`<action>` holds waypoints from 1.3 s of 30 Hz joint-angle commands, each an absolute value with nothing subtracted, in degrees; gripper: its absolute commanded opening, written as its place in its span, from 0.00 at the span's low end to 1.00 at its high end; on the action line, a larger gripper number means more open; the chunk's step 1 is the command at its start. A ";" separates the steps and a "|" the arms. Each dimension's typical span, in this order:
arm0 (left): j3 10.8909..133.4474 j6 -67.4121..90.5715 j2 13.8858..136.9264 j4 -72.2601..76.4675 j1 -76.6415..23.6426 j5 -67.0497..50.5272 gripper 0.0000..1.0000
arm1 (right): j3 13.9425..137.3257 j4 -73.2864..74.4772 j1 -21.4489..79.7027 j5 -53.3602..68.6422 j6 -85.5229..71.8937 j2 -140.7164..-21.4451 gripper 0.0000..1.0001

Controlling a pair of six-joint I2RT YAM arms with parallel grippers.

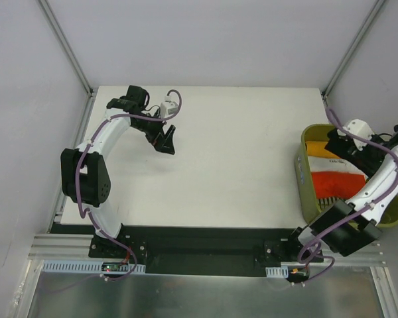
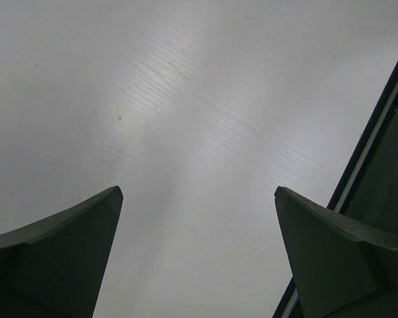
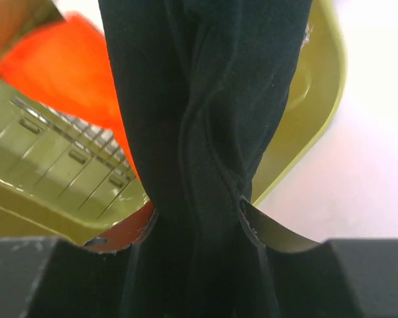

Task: Roll the t-shirts
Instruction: Move the bin to the center of the board.

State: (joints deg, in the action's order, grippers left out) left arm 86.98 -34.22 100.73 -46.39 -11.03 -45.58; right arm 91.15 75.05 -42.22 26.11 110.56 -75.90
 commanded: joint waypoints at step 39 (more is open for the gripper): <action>89.39 -42.28 100.81 -56.95 -12.39 -33.83 0.99 | 73.21 79.10 -12.22 35.78 137.90 -76.55 0.01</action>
